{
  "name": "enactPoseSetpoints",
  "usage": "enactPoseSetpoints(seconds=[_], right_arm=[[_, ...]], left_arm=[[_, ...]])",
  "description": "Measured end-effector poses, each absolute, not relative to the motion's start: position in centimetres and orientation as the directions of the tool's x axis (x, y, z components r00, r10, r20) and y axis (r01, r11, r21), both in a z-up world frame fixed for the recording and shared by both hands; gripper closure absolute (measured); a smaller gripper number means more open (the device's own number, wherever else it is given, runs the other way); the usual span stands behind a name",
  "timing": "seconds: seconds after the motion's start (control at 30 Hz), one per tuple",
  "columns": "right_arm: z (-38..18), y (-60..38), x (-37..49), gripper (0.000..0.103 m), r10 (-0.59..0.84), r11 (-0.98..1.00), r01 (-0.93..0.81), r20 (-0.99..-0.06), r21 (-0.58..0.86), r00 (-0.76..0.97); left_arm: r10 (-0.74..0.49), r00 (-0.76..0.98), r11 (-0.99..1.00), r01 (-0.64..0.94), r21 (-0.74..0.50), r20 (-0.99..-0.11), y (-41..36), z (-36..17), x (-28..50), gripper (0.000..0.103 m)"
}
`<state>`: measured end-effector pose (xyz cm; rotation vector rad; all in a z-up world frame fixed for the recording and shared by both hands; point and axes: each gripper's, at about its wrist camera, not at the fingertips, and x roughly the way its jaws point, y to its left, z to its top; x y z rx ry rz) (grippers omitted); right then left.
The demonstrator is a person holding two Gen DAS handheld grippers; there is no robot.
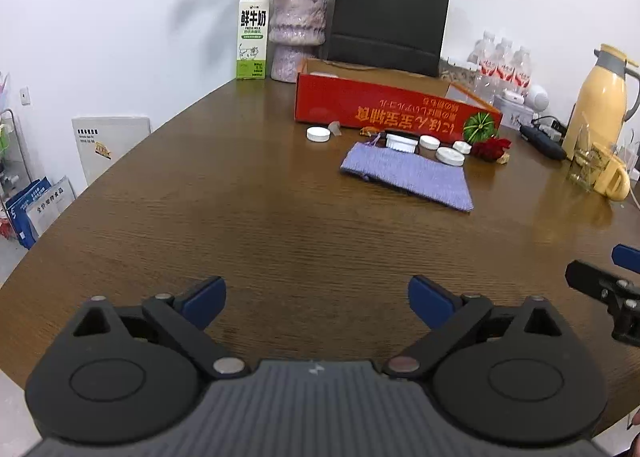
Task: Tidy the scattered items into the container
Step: 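Move both tools back over the scattered caps, then grasp a small clear piece with the left gripper while the right grasps a white cap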
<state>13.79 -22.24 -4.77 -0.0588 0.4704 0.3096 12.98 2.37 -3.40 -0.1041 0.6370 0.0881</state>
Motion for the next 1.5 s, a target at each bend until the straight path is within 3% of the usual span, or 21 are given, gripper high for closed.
enactPoseSetpoints(seconds=[0.27, 0.43, 0.57, 0.67, 0.77, 1.0, 1.07, 1.3, 1.5], right_arm=[[-4.2, -23.3, 17.7, 0.015, 0.267, 0.957, -0.287, -0.463, 0.028, 0.845], [-3.5, -24.1, 23.3, 0.015, 0.234, 0.966, -0.256, -0.477, 0.019, 0.847], [-2.9, -23.9, 27.9, 0.017, 0.232, 0.967, -0.254, -0.478, 0.019, 0.847], [-2.7, -22.9, 31.1, 0.033, 0.289, 0.95, -0.31, -0.481, 0.039, 0.827], [-3.1, -21.3, 34.1, 0.034, 0.327, 0.937, -0.345, -0.493, 0.056, 0.806], [-5.3, -16.3, 40.9, 0.04, 0.36, 0.913, -0.406, -0.556, 0.044, 0.749], [-5.9, -15.1, 42.2, 0.046, 0.362, 0.907, -0.42, -0.569, 0.032, 0.738], [-7.4, -13.6, 44.4, 0.075, 0.326, 0.916, -0.402, -0.622, 0.021, 0.712], [-7.2, -14.1, 44.2, 0.076, 0.349, 0.915, -0.399, -0.607, 0.057, 0.714]], left_arm=[[0.02, 0.797, 0.993, -0.087, -0.082, -0.603, 4.1, -2.1, 17.6, 0.03], [-0.016, 0.823, 1.0, 0.012, -0.011, -0.568, 4.3, -0.6, 25.0, 0.038], [-0.066, 0.798, 0.997, 0.083, 0.001, -0.599, 3.9, -0.5, 31.9, 0.049], [-0.065, 0.77, 0.995, 0.096, 0.014, -0.634, 3.7, -1.3, 36.5, 0.056], [-0.05, 0.758, 0.992, 0.111, 0.052, -0.65, 3.4, -2.5, 39.6, 0.062], [-0.057, 0.741, 0.997, 0.082, 0.006, -0.67, 4.1, -4.2, 43.2, 0.073], [-0.064, 0.743, 0.996, 0.093, 0.007, -0.666, 4.0, -4.3, 43.3, 0.093], [-0.086, 0.747, 0.994, 0.112, -0.002, -0.659, 3.9, -3.8, 42.1, 0.099], [-0.159, 0.753, 0.987, 0.132, -0.09, -0.639, 4.8, -1.7, 39.0, 0.099]])
